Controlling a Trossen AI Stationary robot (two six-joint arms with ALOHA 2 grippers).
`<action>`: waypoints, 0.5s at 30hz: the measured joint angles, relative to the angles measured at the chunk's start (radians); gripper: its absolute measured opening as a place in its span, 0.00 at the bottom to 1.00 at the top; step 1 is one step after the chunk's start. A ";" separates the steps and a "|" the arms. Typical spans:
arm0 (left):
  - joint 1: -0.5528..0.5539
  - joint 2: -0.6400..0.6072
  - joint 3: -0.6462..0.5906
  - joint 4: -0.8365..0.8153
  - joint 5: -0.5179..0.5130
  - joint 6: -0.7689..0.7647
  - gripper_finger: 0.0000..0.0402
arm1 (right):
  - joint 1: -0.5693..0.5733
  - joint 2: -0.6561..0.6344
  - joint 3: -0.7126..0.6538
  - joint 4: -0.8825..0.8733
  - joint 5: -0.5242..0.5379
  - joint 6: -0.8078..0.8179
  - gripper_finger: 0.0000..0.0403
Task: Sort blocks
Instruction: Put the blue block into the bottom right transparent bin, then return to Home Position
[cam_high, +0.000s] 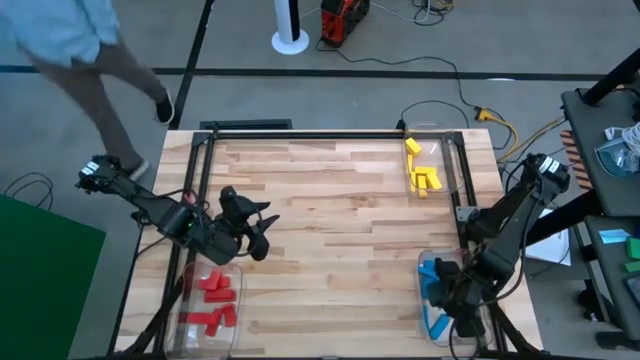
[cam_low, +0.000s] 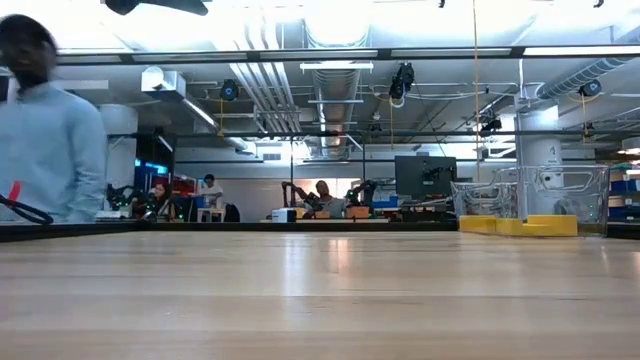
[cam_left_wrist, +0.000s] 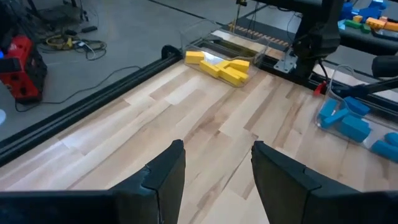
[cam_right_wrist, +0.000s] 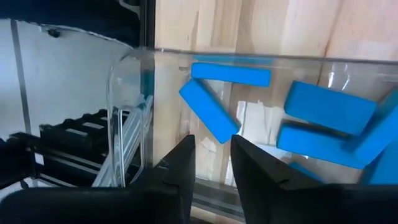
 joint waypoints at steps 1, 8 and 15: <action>0.002 0.000 0.000 0.002 0.004 0.000 0.40 | -0.007 -0.001 0.006 -0.003 0.003 0.000 0.21; 0.007 0.000 0.000 0.070 -0.001 0.081 0.40 | -0.094 -0.002 0.095 -0.006 0.222 -0.054 0.08; 0.004 0.000 0.000 0.140 0.004 0.099 0.40 | -0.184 -0.002 0.265 0.005 0.727 -0.284 0.04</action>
